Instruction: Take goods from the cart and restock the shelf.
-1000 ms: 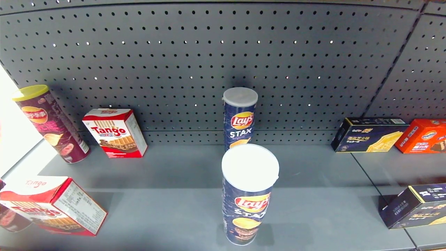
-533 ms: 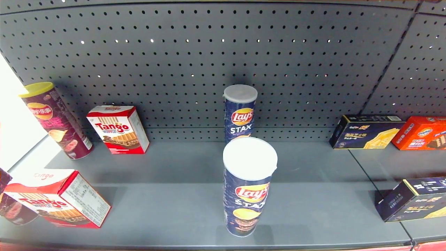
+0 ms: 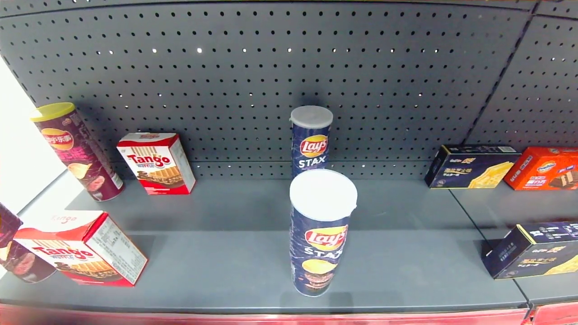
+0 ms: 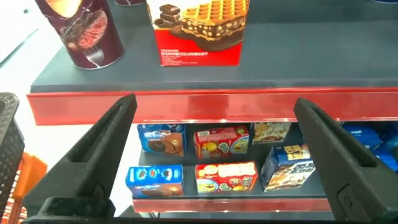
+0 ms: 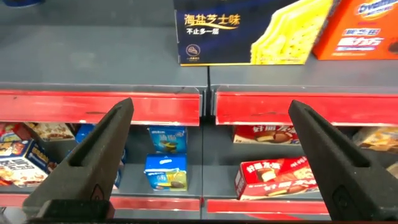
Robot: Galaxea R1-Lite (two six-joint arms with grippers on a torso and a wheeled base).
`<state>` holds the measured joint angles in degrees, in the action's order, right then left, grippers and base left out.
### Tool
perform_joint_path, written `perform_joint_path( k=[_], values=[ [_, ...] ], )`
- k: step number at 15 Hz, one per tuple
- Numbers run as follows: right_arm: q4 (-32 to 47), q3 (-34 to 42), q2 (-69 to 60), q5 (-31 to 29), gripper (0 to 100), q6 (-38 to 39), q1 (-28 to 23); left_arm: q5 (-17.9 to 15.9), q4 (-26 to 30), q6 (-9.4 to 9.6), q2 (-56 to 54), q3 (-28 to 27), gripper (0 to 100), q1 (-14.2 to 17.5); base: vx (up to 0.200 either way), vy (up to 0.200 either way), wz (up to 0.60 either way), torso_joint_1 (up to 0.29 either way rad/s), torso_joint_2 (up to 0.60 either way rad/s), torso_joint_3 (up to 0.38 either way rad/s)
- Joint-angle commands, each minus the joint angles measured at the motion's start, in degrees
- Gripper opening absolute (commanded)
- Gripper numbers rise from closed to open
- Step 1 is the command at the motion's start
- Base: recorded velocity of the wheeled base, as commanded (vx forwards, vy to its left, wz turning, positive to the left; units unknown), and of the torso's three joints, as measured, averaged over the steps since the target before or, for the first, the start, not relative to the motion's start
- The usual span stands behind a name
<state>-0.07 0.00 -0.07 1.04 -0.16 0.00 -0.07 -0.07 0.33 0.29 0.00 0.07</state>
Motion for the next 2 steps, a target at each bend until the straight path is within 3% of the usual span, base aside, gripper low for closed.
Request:
perform_joint_path(
  k=[1, 2],
  values=[
    [0.0, 0.0, 0.1, 0.0, 100, 0.0, 0.0, 0.0, 0.0, -0.07, 0.0, 0.0, 100, -0.1, 0.000, 0.000, 0.00, 0.000, 0.00, 0.000],
    [0.0, 0.0, 0.1, 0.0, 100, 0.1, 0.0, 0.1, 0.0, 0.02, 0.0, 0.0, 100, 0.0, 0.000, 0.000, 0.00, 0.000, 0.00, 0.000]
  ],
)
